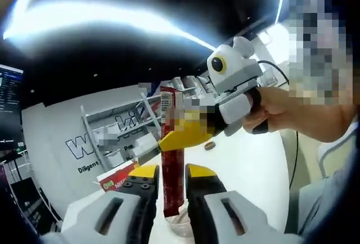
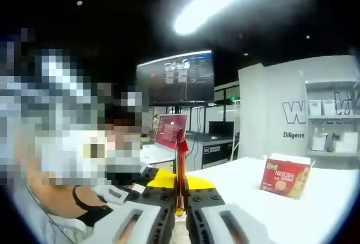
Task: Tear open the coffee pouch, take out the coffee, and pour the coffee from the pouch into the cup
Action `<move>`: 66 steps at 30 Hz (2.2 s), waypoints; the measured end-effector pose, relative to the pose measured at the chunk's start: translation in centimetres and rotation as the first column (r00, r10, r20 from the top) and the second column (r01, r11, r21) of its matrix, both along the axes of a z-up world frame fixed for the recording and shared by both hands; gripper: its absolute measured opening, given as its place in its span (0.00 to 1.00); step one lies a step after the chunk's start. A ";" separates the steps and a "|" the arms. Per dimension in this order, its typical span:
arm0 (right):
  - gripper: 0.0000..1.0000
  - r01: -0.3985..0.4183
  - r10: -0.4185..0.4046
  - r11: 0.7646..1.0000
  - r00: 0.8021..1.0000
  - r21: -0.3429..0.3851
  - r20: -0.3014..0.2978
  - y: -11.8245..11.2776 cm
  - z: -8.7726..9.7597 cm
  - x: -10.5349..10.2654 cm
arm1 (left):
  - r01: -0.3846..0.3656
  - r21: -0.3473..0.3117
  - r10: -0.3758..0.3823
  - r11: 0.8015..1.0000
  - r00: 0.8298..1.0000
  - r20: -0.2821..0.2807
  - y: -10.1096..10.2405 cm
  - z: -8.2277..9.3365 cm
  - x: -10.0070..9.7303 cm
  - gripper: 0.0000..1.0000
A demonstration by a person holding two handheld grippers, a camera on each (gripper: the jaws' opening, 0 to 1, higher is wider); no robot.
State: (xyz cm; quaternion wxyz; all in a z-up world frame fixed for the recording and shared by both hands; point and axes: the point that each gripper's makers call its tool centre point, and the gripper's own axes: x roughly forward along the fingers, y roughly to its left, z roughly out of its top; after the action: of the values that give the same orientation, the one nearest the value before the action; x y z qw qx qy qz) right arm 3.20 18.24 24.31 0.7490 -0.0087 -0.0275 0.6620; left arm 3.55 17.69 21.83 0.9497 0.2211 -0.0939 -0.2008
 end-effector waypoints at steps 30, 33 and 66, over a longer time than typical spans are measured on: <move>0.05 -0.079 0.079 0.997 0.997 0.016 0.018 -1.8 1.0 -0.6 | 0.359 -0.137 -0.379 0.923 0.908 -0.177 -0.5 -0.9 -1.7 0.26; 0.05 -0.104 0.104 0.994 0.994 0.020 0.015 -2.0 1.2 -0.3 | 0.420 -0.158 -0.445 0.894 0.874 -0.196 0.0 0.0 -1.1 0.25; 0.14 -0.216 0.216 0.976 0.976 0.025 0.008 -2.4 0.6 -0.7 | 0.630 -0.217 -0.662 0.746 0.663 -0.351 -2.0 -0.9 -0.1 0.04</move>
State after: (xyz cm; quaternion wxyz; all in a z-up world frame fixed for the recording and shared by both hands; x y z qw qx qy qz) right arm 2.48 15.83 24.95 0.6725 0.0019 -0.0388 0.7390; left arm 3.43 15.67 20.97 0.8219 0.0899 0.0255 -0.5619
